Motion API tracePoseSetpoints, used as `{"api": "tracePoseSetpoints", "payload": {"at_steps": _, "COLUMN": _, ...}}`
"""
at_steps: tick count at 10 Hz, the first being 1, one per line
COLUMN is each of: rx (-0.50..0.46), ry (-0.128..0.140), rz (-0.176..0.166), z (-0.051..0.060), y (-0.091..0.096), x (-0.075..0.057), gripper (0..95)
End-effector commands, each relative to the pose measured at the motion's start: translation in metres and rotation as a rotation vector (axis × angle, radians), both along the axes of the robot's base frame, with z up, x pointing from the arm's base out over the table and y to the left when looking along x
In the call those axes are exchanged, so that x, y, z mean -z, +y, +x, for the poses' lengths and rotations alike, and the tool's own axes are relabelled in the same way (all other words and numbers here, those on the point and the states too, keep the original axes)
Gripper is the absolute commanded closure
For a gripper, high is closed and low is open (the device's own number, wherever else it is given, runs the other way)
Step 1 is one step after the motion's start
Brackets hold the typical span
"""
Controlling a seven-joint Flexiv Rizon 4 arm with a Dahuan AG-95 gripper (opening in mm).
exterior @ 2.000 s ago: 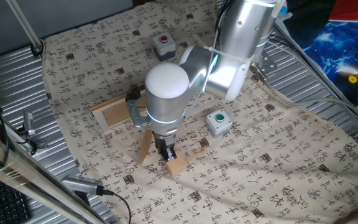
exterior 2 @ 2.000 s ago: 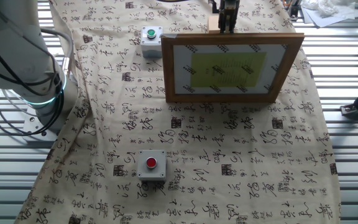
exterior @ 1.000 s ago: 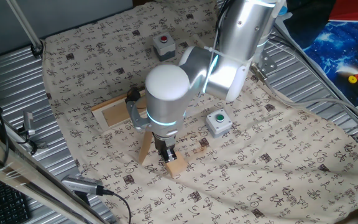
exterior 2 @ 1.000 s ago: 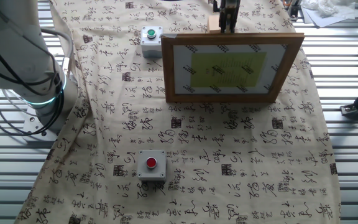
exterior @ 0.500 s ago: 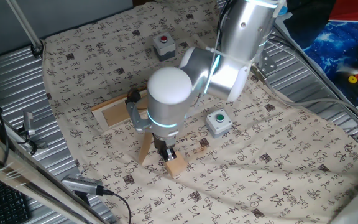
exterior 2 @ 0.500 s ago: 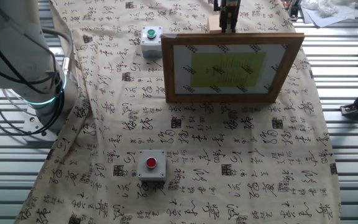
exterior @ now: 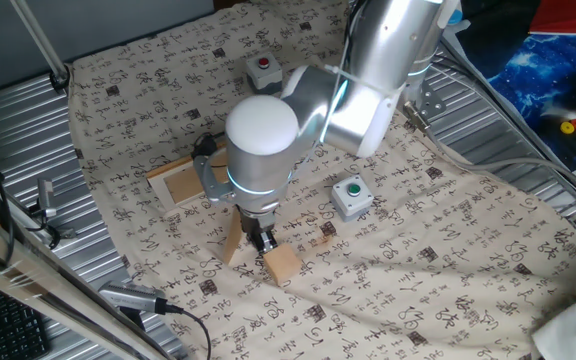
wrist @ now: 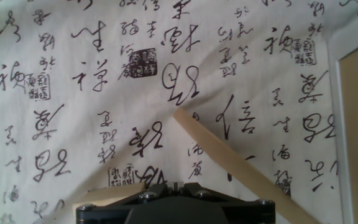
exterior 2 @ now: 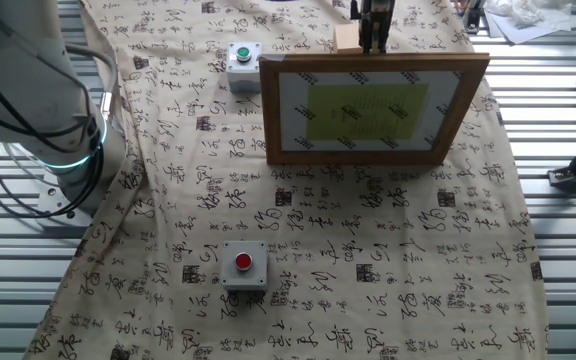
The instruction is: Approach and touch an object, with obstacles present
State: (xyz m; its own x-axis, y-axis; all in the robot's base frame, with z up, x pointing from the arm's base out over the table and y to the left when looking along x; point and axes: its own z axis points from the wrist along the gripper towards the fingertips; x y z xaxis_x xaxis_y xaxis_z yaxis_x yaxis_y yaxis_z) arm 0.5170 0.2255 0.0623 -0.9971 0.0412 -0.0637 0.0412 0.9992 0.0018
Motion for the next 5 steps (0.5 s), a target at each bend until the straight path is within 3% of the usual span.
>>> {"api": "tracePoseSetpoints", "payload": {"at_steps": 1, "rx": 0.001, "ry": -0.01, "rz": 0.0, "z": 0.0002, "y": -0.0004, "x": 0.0009, "gripper": 95.0}}
{"api": "tracePoseSetpoints", "payload": {"at_steps": 5, "rx": -0.008, "ry": -0.008, "rz": -0.001, "z": 0.0038, "y": -0.0029, "x": -0.0064, "gripper": 95.0}}
